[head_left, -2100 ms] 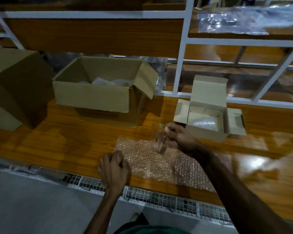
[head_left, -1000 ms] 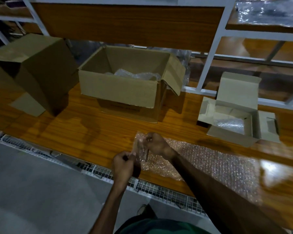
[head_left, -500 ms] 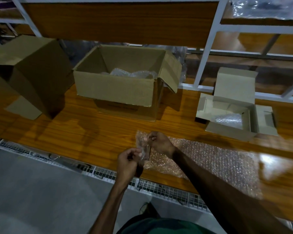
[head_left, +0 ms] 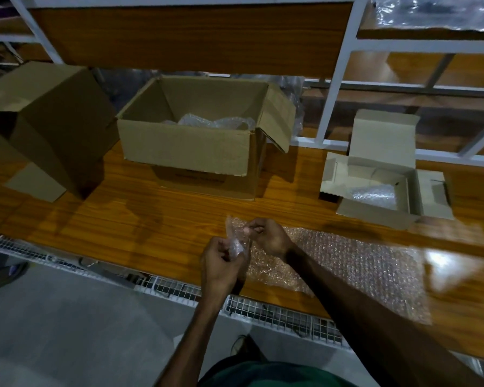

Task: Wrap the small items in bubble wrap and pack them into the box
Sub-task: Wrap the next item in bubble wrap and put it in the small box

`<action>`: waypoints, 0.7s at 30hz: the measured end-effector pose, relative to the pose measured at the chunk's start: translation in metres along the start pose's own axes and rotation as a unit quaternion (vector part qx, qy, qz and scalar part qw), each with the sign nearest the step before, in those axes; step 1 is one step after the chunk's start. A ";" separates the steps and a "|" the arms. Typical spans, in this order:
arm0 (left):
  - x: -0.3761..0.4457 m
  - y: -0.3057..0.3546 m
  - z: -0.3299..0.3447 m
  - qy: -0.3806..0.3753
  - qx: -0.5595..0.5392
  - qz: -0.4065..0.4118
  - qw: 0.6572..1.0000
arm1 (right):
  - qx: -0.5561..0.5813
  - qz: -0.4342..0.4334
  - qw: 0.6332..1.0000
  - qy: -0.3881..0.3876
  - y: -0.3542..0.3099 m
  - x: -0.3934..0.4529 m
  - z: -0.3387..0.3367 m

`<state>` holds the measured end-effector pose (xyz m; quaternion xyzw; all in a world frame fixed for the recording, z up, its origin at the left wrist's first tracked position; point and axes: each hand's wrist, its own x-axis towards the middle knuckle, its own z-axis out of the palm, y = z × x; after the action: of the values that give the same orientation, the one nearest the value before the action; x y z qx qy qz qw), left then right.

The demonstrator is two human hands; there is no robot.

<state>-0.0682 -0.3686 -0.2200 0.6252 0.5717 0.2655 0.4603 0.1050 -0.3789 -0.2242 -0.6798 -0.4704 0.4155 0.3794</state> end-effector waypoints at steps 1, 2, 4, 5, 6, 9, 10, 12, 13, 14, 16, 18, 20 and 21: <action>0.001 0.000 0.003 0.005 0.010 0.003 1.000 | 0.002 -0.003 1.000 0.003 0.001 -0.002 -0.002; 0.001 -0.001 0.007 0.009 0.021 0.005 1.000 | 0.001 0.001 1.000 0.006 0.001 -0.004 -0.004; -0.002 0.000 0.014 0.022 0.049 0.019 0.998 | -0.008 0.027 0.999 0.032 0.003 -0.009 -0.006; -0.004 0.001 0.018 0.027 0.059 0.027 0.998 | -0.020 0.044 0.997 0.063 0.005 -0.012 -0.005; -0.007 0.004 0.021 0.030 0.067 0.035 0.997 | -0.033 0.054 0.992 0.107 0.007 -0.015 -0.002; -0.013 0.006 0.034 0.035 0.091 0.072 0.993 | -0.035 0.037 0.974 0.219 0.005 -0.030 0.010; -0.014 0.005 0.039 0.039 0.099 0.087 0.990 | -0.032 0.033 0.972 0.229 0.000 -0.036 0.013; -0.017 -0.001 0.047 0.053 0.115 0.108 0.986 | -0.029 0.044 0.974 0.220 -0.010 -0.047 0.015; -0.018 -0.003 0.051 0.064 0.119 0.117 0.984 | -0.028 0.054 0.976 0.210 -0.012 -0.050 0.016; -0.020 -0.005 0.053 0.074 0.117 0.123 0.983 | -0.024 0.066 0.977 0.202 -0.015 -0.053 0.016; -0.023 -0.008 0.057 0.090 0.105 0.133 0.982 | -0.027 0.089 0.975 0.203 -0.020 -0.055 0.018; -0.025 -0.011 0.059 0.094 0.098 0.138 0.981 | -0.027 0.106 0.972 0.210 -0.023 -0.055 0.020; -0.026 -0.014 0.062 0.096 0.101 0.151 0.979 | -0.049 0.121 0.966 0.223 -0.026 -0.056 0.022; -0.028 -0.015 0.064 0.098 0.100 0.159 0.977 | -0.061 0.128 0.962 0.232 -0.024 -0.055 0.023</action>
<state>-0.0258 -0.4137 -0.2560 0.7218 0.5308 0.3366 0.2898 0.0647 -0.4221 -0.1991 -0.8339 -0.3031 0.2619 0.3796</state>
